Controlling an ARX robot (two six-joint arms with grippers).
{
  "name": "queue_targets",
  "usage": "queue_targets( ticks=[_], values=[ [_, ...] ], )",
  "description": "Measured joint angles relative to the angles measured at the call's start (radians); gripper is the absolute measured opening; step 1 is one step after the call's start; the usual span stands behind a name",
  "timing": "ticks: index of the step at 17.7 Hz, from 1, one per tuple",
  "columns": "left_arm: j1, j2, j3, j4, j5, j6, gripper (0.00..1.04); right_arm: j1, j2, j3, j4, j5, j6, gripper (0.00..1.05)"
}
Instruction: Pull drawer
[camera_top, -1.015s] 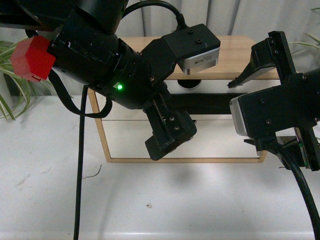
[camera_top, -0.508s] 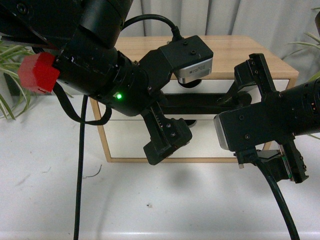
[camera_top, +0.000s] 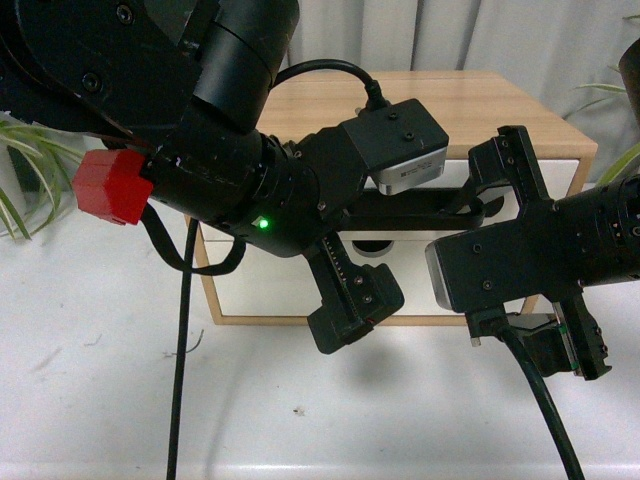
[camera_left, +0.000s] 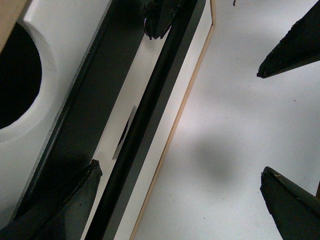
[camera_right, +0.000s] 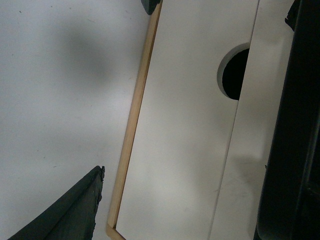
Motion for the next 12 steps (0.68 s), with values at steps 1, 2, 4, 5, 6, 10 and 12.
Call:
queue_targets(
  ticks=[1,2,4,5,6,10,12],
  values=[
    [-0.004,-0.007,-0.010,0.004,0.001,0.000,0.98,0.000,-0.012,-0.012,-0.006,0.000,0.004,0.98],
    [-0.010,-0.018,-0.023,0.008,0.010,-0.005,0.98,0.001,-0.023,-0.022,-0.016,0.000,0.007,0.98],
    [-0.034,-0.039,-0.054,0.014,0.020,-0.017,0.98,0.001,-0.057,-0.050,-0.046,0.000,0.023,0.98],
    [-0.051,-0.051,-0.076,0.030,0.028,-0.027,0.98,0.008,-0.083,-0.089,-0.031,-0.001,0.028,0.98],
    [-0.067,-0.077,-0.120,0.028,0.055,-0.052,0.98,0.020,-0.144,-0.168,-0.031,-0.008,0.041,0.98],
    [-0.081,-0.147,-0.213,0.048,0.068,-0.059,0.98,0.027,-0.237,-0.270,-0.039,-0.008,0.055,0.98],
    [-0.086,-0.168,-0.243,0.058,0.068,-0.060,0.98,0.029,-0.261,-0.299,-0.033,-0.008,0.055,0.98]
  ],
)
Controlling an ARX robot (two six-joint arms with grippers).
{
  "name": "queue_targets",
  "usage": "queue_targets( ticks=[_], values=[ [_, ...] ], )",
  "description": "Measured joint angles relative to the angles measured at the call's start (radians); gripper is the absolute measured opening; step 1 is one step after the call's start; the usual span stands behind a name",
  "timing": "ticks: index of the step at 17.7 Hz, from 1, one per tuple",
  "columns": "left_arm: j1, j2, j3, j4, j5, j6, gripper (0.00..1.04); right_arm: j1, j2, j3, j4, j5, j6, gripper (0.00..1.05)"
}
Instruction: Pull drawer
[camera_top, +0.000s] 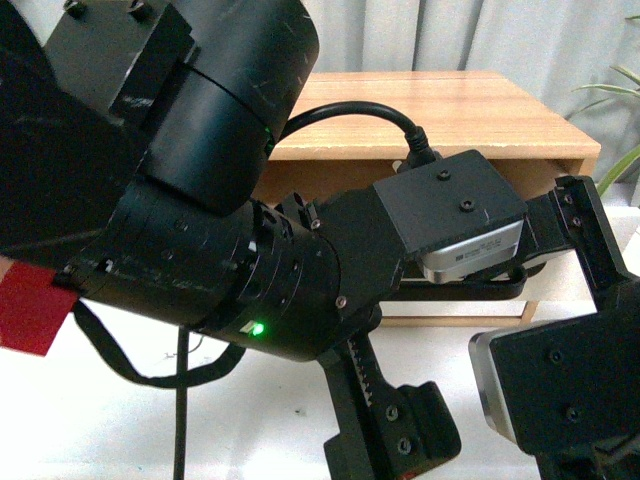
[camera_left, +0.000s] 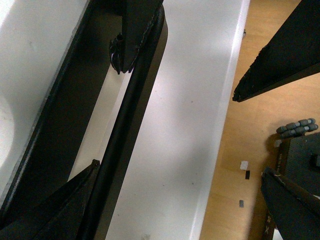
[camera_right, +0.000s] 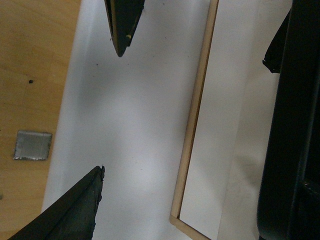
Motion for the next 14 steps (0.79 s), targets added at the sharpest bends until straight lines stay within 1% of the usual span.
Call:
queue_targets(
  ticks=[3,5,9,14],
  values=[
    [-0.016,-0.048,-0.067,0.028,0.003,-0.016,0.98,0.011,-0.052,-0.059,0.007,-0.004,0.000,0.98],
    [-0.040,-0.092,-0.119,0.027,-0.011,-0.019,0.98,0.021,-0.095,-0.103,-0.002,-0.011,0.001,0.98],
    [-0.067,-0.141,-0.175,0.037,-0.018,-0.033,0.98,0.044,-0.164,-0.149,-0.046,-0.008,0.011,0.98],
    [-0.068,-0.169,-0.197,0.047,-0.017,-0.064,0.98,0.049,-0.177,-0.171,-0.001,-0.025,0.026,0.98]
  ],
)
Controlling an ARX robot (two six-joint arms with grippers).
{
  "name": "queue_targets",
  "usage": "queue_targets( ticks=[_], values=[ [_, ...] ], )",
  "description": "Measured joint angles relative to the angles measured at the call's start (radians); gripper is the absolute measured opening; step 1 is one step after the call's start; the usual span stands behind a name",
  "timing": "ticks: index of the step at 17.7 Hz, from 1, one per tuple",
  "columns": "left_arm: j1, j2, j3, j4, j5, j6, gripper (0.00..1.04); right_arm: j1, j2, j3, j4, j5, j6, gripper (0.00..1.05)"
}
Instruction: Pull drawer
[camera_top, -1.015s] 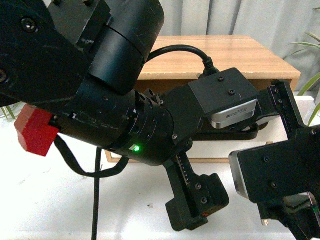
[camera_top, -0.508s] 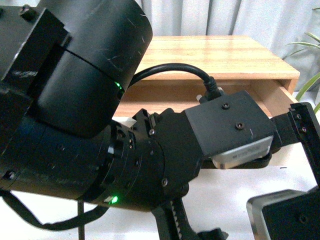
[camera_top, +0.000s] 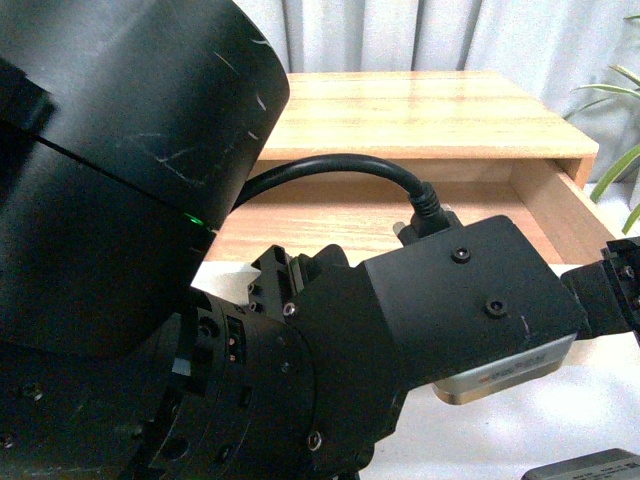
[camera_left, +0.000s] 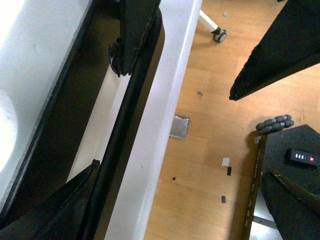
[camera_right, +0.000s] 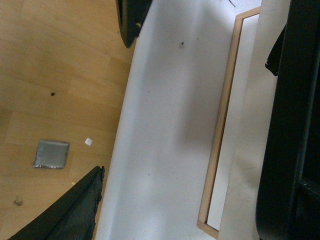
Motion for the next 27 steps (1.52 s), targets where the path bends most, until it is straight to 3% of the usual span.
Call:
queue_targets(
  ticks=[6,8,11,16,18,20,22,26,27],
  values=[
    [0.033,-0.139,0.000,0.006,0.042,-0.141,0.98,-0.011,-0.130,0.006,-0.053,-0.050,0.069,0.98],
    [0.100,-0.287,-0.027,0.101,0.136,-0.332,0.98,-0.064,-0.264,0.054,-0.155,-0.203,0.297,0.98],
    [0.195,-0.343,-0.087,0.212,0.087,-0.454,0.98,-0.148,-0.294,0.068,-0.089,-0.237,0.521,0.98],
    [0.432,-0.365,-0.127,0.215,-0.166,-0.661,0.98,-0.234,-0.307,0.071,0.065,-0.090,0.929,0.98],
    [0.565,-0.409,-0.160,0.211,-0.249,-0.768,0.98,-0.299,-0.334,0.076,0.048,-0.002,1.204,0.98],
    [0.655,-0.476,-0.207,0.201,-0.258,-0.826,0.98,-0.348,-0.377,0.056,0.068,0.009,1.376,0.98],
    [0.709,-0.553,-0.254,0.168,-0.245,-0.844,0.98,-0.395,-0.439,0.015,0.077,0.008,1.516,0.98],
    [0.729,-0.710,-0.315,0.111,-0.290,-0.800,0.98,-0.455,-0.524,-0.044,0.098,-0.004,1.600,0.98],
    [0.724,-0.772,-0.352,0.146,-0.285,-0.772,0.96,-0.435,-0.572,-0.122,0.292,0.123,1.596,0.88]
  ],
)
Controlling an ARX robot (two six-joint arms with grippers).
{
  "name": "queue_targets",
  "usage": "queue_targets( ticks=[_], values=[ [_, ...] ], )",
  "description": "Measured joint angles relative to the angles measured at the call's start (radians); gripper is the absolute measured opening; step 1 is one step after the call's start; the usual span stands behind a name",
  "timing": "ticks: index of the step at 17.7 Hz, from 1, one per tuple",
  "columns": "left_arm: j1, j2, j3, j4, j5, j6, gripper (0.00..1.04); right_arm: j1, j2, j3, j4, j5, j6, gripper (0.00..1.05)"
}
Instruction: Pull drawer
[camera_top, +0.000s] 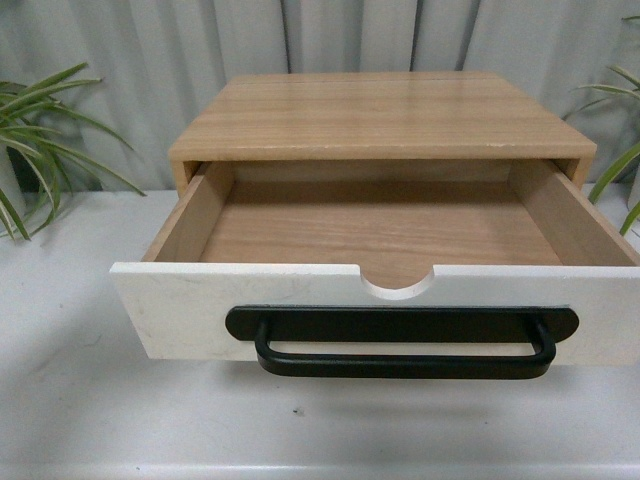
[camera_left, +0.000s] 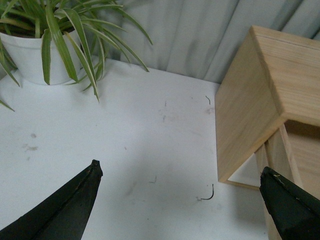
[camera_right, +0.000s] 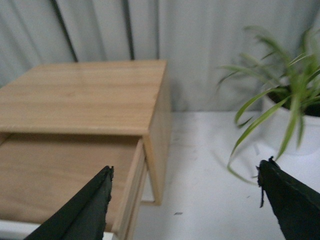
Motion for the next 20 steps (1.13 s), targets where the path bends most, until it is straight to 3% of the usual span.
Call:
queue_targets(
  ticks=[1,2,4,5,7,10,20],
  values=[
    [0.000,-0.061,-0.065,0.138,0.043,0.045,0.87,0.006,-0.080,-0.075,0.082,0.087,-0.005,0.77],
    [0.002,-0.155,-0.129,0.184,0.069,0.081,0.76,0.009,-0.154,-0.114,0.045,0.144,-0.005,0.68],
    [-0.005,-0.248,-0.189,0.177,0.061,0.101,0.62,0.032,-0.285,-0.154,-0.077,0.196,-0.005,0.52],
    [-0.016,-0.275,-0.205,0.178,0.043,0.111,0.51,0.106,-0.375,-0.179,-0.112,0.255,-0.005,0.42],
    [-0.116,-0.315,-0.245,0.166,-0.033,0.114,0.31,0.132,-0.442,-0.196,-0.095,0.261,-0.008,0.23],
    [-0.107,-0.375,-0.285,0.146,-0.048,0.115,0.02,0.127,-0.486,-0.268,-0.116,0.273,-0.008,0.02],
    [-0.111,-0.587,-0.385,0.037,-0.048,0.117,0.02,0.127,-0.665,-0.352,-0.196,0.274,-0.008,0.02]
  ],
)
